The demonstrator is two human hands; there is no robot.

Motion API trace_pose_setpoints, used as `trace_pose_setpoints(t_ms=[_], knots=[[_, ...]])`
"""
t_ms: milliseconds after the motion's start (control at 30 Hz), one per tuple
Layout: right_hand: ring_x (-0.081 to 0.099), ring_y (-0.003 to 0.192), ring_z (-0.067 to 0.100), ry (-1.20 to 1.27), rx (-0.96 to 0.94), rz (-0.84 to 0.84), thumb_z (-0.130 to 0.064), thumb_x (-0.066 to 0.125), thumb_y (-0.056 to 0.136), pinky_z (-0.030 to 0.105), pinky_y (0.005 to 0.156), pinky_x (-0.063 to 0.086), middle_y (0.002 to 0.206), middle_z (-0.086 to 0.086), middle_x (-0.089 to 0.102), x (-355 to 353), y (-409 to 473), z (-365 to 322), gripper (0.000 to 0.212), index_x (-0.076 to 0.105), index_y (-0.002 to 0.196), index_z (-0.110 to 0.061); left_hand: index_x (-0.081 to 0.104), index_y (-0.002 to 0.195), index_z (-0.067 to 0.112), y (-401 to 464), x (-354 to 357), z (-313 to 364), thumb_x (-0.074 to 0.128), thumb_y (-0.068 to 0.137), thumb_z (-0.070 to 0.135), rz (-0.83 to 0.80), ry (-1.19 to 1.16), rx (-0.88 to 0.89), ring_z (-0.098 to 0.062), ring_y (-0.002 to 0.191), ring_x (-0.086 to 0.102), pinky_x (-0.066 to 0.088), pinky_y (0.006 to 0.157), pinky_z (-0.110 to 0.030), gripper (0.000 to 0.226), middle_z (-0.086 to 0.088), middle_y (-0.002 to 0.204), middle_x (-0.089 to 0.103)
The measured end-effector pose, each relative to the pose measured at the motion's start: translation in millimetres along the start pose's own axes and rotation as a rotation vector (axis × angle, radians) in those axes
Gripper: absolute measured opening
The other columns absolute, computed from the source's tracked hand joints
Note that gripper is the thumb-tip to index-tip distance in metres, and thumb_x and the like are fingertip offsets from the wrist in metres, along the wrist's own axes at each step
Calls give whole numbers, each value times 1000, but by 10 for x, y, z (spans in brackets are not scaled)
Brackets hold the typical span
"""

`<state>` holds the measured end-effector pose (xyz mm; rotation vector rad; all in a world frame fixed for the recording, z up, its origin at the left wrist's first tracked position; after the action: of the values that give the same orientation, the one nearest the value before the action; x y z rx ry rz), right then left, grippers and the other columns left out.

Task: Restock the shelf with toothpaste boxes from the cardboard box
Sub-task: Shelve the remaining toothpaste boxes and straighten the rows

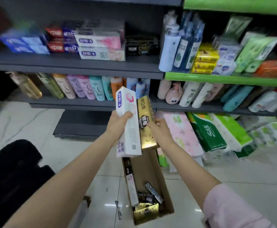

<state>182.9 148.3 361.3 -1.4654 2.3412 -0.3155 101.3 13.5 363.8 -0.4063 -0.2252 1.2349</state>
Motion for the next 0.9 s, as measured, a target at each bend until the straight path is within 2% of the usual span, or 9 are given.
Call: trace_pose_setpoints(t_ms=[100, 200, 233, 367, 533, 633, 767, 833, 900], knots=[[49, 69, 10, 80, 0, 4, -21, 50, 93, 20, 56, 41, 86, 2, 51, 58, -51, -470, 13, 44, 100, -12, 49, 119, 15, -92, -222, 438, 64, 77, 39, 37, 4, 19, -26, 88, 71, 55, 85, -50, 51, -7, 102, 71], [60, 92, 21, 85, -44, 5, -37, 60, 88, 35, 83, 49, 102, 6, 61, 253, 13, -875, 29, 50, 102, -13, 48, 116, 18, -68, -483, 764, 62, 77, 46, 126, 109, 61, -26, 92, 67, 52, 89, -46, 49, -5, 104, 67], [62, 97, 24, 77, -68, -2, -42, 62, 86, 37, 87, 49, 105, 7, 63, 330, 60, -989, 34, 51, 103, -14, 48, 117, 19, -50, -569, 871, 61, 79, 47, 162, 164, 88, -26, 94, 65, 51, 90, -44, 48, -5, 104, 66], [61, 88, 18, -43, -162, -51, -39, 62, 88, 31, 73, 48, 101, 3, 61, 651, 299, -1426, 27, 49, 98, -18, 46, 120, 18, 192, -934, 1289, 56, 86, 52, 219, 270, 150, -24, 100, 57, 44, 90, -35, 49, -1, 107, 58], [58, 96, 19, -213, -250, 7, -30, 64, 88, 32, 80, 45, 104, 0, 59, 974, 728, -1873, 32, 47, 111, -14, 44, 122, 18, 679, -1407, 1760, 51, 89, 52, 160, 387, 204, -27, 104, 55, 43, 91, -38, 49, -4, 111, 57], [55, 104, 24, -516, -308, 75, -29, 61, 89, 34, 81, 41, 109, 4, 59, 1021, 1036, -2100, 38, 46, 120, -14, 43, 126, 22, 932, -1666, 1981, 51, 89, 50, 148, 441, 255, -30, 111, 54, 42, 94, -39, 48, -5, 120, 58], [46, 115, 30, -1033, -332, 193, -31, 60, 89, 42, 98, 35, 117, 10, 53, 1000, 1280, -2259, 41, 44, 126, -22, 38, 129, 23, 1198, -1844, 2165, 58, 86, 44, 138, 578, 303, -30, 111, 54, 40, 83, -35, 52, -3, 121, 57], [43, 117, 30, -1153, -348, 191, -26, 59, 90, 44, 104, 30, 120, 9, 50, 965, 1408, -2322, 43, 43, 130, -24, 38, 131, 24, 1335, -1855, 2212, 67, 81, 42, 136, 644, 336, -30, 112, 53, 43, 85, -35, 60, -4, 123, 56], [41, 120, 29, -1221, -357, 164, -24, 60, 89, 47, 109, 28, 123, 8, 48, 895, 1574, -2385, 48, 41, 134, -27, 39, 133, 24, 1491, -1830, 2221, 75, 72, 45, 154, 757, 357, -31, 114, 50, 44, 93, -41, 74, -10, 125, 52]])
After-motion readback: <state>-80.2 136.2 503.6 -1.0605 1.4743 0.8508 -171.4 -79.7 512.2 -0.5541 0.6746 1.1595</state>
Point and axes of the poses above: each hand's wrist, its own y-axis towards the middle knuckle, its own x-axis out of the palm, z = x × y, the point moved 1 cm from there along y, towards the middle knuckle
